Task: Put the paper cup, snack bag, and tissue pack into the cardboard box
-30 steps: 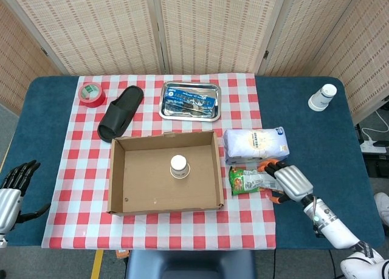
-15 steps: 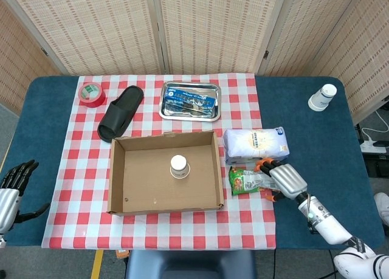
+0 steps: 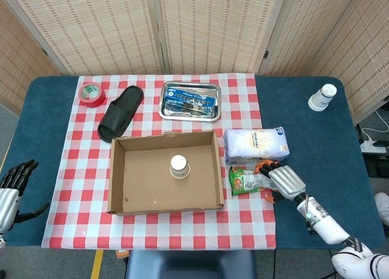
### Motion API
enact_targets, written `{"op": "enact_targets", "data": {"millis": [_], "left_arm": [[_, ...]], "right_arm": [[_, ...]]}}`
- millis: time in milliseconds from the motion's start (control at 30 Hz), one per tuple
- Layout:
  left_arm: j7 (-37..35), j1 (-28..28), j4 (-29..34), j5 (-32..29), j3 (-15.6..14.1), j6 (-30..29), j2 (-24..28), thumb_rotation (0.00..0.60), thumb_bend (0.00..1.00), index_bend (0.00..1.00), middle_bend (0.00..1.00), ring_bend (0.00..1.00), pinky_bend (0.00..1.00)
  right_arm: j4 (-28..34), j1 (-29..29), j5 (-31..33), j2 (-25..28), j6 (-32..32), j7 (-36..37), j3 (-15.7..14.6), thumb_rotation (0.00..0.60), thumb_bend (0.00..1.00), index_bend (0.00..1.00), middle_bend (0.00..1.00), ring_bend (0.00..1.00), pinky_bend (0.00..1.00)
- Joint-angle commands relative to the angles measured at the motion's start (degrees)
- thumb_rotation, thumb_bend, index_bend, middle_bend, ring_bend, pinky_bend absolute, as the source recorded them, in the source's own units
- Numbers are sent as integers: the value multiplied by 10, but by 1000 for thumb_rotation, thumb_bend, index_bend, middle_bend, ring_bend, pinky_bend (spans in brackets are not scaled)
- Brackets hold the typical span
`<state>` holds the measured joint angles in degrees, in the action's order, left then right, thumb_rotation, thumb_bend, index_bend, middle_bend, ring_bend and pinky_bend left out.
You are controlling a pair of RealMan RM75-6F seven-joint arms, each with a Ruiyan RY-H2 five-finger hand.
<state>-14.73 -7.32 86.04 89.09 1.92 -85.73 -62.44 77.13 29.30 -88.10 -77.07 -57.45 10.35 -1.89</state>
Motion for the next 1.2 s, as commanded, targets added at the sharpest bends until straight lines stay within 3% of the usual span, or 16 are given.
{"op": "enact_targets", "data": {"millis": [33,500,800,1033,1200], "left_arm": [[0,0,0,0,0,1,0,600,181,0,0,0,80],[-10,-3,-9,-2,-1,8,-2,600,181,0,0,0,80],[-20,-3,-18,-6,0,12,-3,600,181,0,0,0,80],[-22,-4,-22,-8,0,14,-5,600,182,0,0,0,80],[-23,-4,-23,-8,0,15,-5,600,181,0,0,0,81]], "right_arm": [[-7,2,2,-6,5,2,0,600,0,287,185,141,225],[-51,9,6,-46,13,22,7,600,0,284,185,150,285],[-86,8,12,-75,10,17,12,600,0,337,205,183,329],[-108,3,19,-95,1,1,17,600,0,436,259,252,410],[-119,-2,18,-106,-14,-7,20,600,78,562,340,341,515]]}}
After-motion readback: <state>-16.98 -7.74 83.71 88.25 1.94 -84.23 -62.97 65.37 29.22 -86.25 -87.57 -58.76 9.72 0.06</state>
